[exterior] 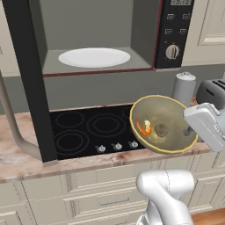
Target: The microwave is finished heating the shrimp and garlic. Take the bowl containing the food and place it on the dining counter.
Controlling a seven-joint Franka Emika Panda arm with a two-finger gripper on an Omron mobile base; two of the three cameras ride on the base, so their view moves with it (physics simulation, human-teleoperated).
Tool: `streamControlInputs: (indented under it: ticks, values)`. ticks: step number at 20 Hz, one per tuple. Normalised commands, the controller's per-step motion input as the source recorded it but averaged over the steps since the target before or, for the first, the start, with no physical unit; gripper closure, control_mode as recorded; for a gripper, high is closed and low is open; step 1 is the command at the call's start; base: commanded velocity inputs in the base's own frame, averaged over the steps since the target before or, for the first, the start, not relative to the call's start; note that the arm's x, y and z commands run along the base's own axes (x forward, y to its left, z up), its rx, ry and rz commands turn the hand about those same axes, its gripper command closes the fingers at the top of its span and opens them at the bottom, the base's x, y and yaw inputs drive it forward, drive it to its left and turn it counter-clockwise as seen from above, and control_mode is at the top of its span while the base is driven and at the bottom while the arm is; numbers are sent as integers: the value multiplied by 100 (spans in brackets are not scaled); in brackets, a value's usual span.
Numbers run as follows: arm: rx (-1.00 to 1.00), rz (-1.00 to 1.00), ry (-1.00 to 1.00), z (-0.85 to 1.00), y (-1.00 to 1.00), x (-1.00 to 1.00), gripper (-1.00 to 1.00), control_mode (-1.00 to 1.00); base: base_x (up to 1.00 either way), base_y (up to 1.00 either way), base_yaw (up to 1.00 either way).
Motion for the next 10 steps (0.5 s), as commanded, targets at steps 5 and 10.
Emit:
streamControlInputs:
  ticks: [5,10]
  values:
    - [0,0,0,0,-3,-3,100,-100,0,0,0]
    - [0,0,0,0,-7,-1,100,100,-4,-47,0]
